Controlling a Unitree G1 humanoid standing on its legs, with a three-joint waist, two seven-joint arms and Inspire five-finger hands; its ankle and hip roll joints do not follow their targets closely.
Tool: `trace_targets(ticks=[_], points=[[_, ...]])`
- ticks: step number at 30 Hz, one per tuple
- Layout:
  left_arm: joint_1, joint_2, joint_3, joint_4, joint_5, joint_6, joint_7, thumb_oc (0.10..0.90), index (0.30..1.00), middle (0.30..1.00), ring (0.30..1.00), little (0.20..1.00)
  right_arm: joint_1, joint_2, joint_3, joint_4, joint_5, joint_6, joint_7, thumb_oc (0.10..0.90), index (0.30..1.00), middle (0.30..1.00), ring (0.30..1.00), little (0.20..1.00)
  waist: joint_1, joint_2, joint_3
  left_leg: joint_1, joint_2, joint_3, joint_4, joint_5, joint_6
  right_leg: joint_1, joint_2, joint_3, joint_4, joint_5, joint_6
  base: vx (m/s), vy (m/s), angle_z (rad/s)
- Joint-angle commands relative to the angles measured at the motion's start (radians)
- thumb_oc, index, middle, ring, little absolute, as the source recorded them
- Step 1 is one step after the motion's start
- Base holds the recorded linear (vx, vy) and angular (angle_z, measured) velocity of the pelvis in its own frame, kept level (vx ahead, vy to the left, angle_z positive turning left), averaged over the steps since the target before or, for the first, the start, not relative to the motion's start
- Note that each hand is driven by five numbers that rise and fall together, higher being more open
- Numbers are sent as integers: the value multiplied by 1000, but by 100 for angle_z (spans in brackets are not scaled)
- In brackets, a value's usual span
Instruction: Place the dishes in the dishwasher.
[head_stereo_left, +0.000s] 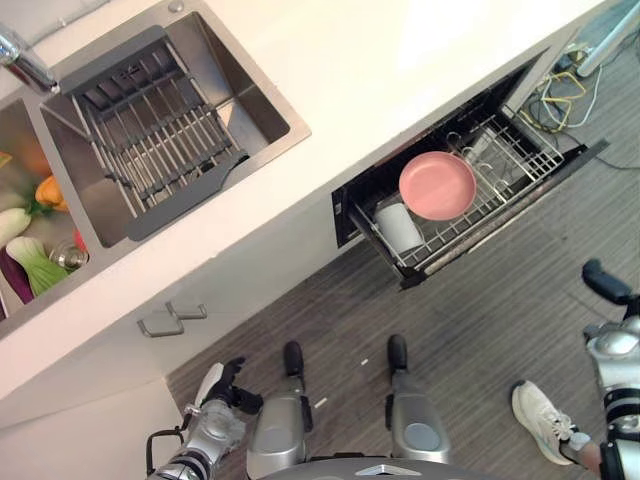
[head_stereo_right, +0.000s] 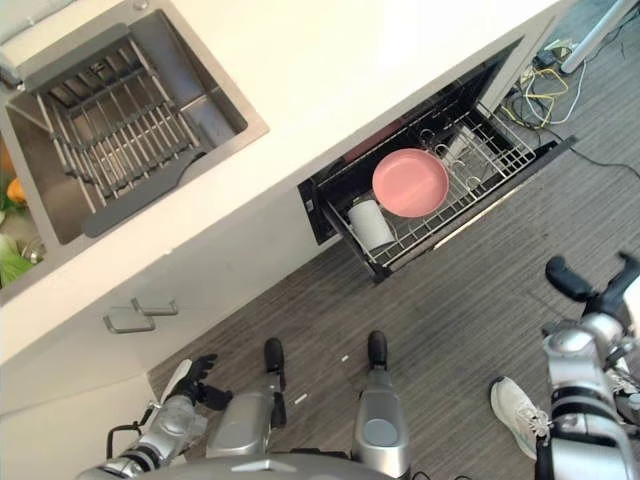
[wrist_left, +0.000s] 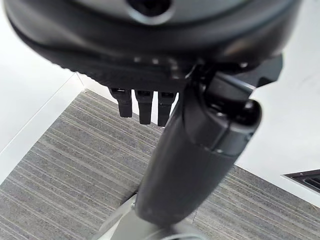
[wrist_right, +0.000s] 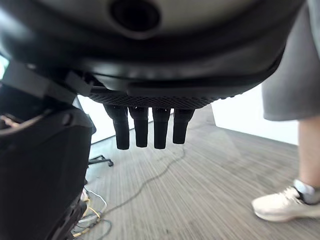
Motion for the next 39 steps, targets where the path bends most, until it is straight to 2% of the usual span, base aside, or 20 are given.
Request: trace_targets(ticks=[1,2,5,8,11,12,15,16,21,22,24,25,26,27,31,33,34,35,38,39], points=[[-19,-32,-68,43,4,-7,0,800,900,900,900,900,-176,-131,69,-79,-16,-65,-23,400,300,300,300,300,58,27,-11,-59,1,-57,80,-30,-10,-146,10,17,238,-112,24,-43,6,2],[-19,-32,-68,43,4,-7,0,800,900,900,900,900,-176,-131,69,-79,-16,-65,-23,400,300,300,300,300,58,27,-11,-59,1,-57,80,-30,-10,-146,10,17,238,-112,24,-84,5,5],[-9,-39,-131,-2,-18,-25,-2,800,900,900,900,900,-379,-141,229,16,-31,-72,-5,400,300,300,300,300,84,73,17,-88,-10,-70,78,-8,-17,-157,0,4,232,-105,22,-65,-15,4],[2,-47,-152,-22,-42,-35,3,800,900,900,900,900,-503,-145,338,58,-65,-71,10,400,300,300,300,300,104,96,27,-97,-15,-79,76,4,-21,-153,-11,-10,232,-103,18,-24,-32,21],[11,-52,-153,-24,-52,-38,5,800,900,900,900,900,-566,-138,391,61,-78,-73,23,400,300,300,300,300,119,107,25,-95,-18,-96,66,14,-25,-139,-20,-33,230,-104,14,-3,-75,28],[23,-51,-165,-21,-52,-41,5,800,900,900,900,900,-622,-142,429,99,-85,-71,31,400,300,300,300,300,141,117,11,-96,-23,-118,57,21,-31,-121,-33,-66,231,-112,10,15,-108,60],[23,-46,-174,-4,-51,-40,6,800,900,900,900,900,-699,-153,469,150,-91,-65,39,400,300,300,300,300,171,130,-9,-98,-30,-157,52,28,-36,-97,-50,-111,242,-123,7,8,-76,64],[23,-47,-174,-4,-51,-40,6,800,900,900,900,900,-704,-154,473,155,-90,-68,39,400,300,300,300,300,167,131,-9,-99,-31,-160,52,28,-36,-96,-50,-114,242,-124,7,8,-48,42],[20,-33,-182,17,-66,-46,6,800,900,900,900,900,-844,-156,575,274,-104,-68,55,400,300,300,300,300,233,146,-53,-101,-48,-221,54,33,-44,-49,-70,-187,249,-145,4,24,-49,41],[14,-29,-182,25,-71,-46,11,800,900,900,900,900,-871,-151,597,284,-107,-69,57,400,300,300,300,300,257,145,-67,-103,-52,-238,52,37,-44,-38,-72,-203,250,-151,4,24,-26,48],[13,-30,-182,25,-71,-46,11,800,900,900,900,900,-873,-151,598,286,-107,-69,57,400,300,300,300,300,255,146,-67,-103,-52,-239,52,37,-44,-37,-72,-205,250,-151,4,11,-21,37],[11,-29,-170,35,-79,-43,14,800,900,900,900,900,-865,-135,595,279,-103,-70,56,439,359,359,359,359,273,142,-76,-102,-55,-255,48,40,-43,-25,-74,-221,251,-158,2,23,-37,45],[8,-29,-166,48,-76,-41,13,800,900,900,900,900,-843,-129,598,291,-112,-71,65,759,839,839,839,839,282,137,-84,-100,-58,-266,46,42,-43,-14,-74,-237,255,-164,0,23,-36,41],[9,-29,-166,48,-76,-42,13,800,900,900,900,900,-843,-129,598,291,-112,-71,65,800,900,900,900,900,282,137,-84,-101,-59,-267,46,42,-43,-14,-74,-238,255,-164,0,29,-18,42],[5,-33,-160,72,-55,-32,8,800,900,900,900,900,-781,-94,579,296,-117,-70,82,800,900,900,900,900,285,124,-91,-95,-59,-276,41,41,-39,1,-76,-252,259,-171,1,25,5,13],[2,-48,-107,103,-72,-22,3,800,900,900,900,900,-629,1,515,272,-77,-85,92,800,900,900,900,900,277,103,-95,-86,-58,-271,44,34,-31,12,-74,-253,258,-172,2,67,25,15],[-6,-47,-53,130,-82,-10,1,800,900,900,900,900,-476,71,468,283,-50,-95,126,800,900,900,900,900,270,81,-101,-78,-58,-265,47,24,-26,18,-71,-249,257,-174,3,53,14,19],[-5,-45,-53,130,-82,-11,1,800,900,900,900,900,-473,72,467,281,-50,-95,126,800,900,900,900,900,271,79,-103,-78,-58,-265,47,23,-26,19,-72,-249,257,-175,3,79,-7,18],[-16,-41,-2,167,-64,13,-21,800,900,900,900,900,-254,213,400,376,38,-89,216,800,900,900,900,900,261,43,-121,-58,-56,-262,46,7,-18,41,-68,-251,248,-179,7,80,-22,7],[-19,-41,3,174,-52,16,-31,800,900,900,900,900,-191,233,377,409,49,-89,233,800,900,900,900,900,258,34,-128,-54,-56,-264,44,3,-16,48,-67,-255,242,-180,8,99,-36,28]])
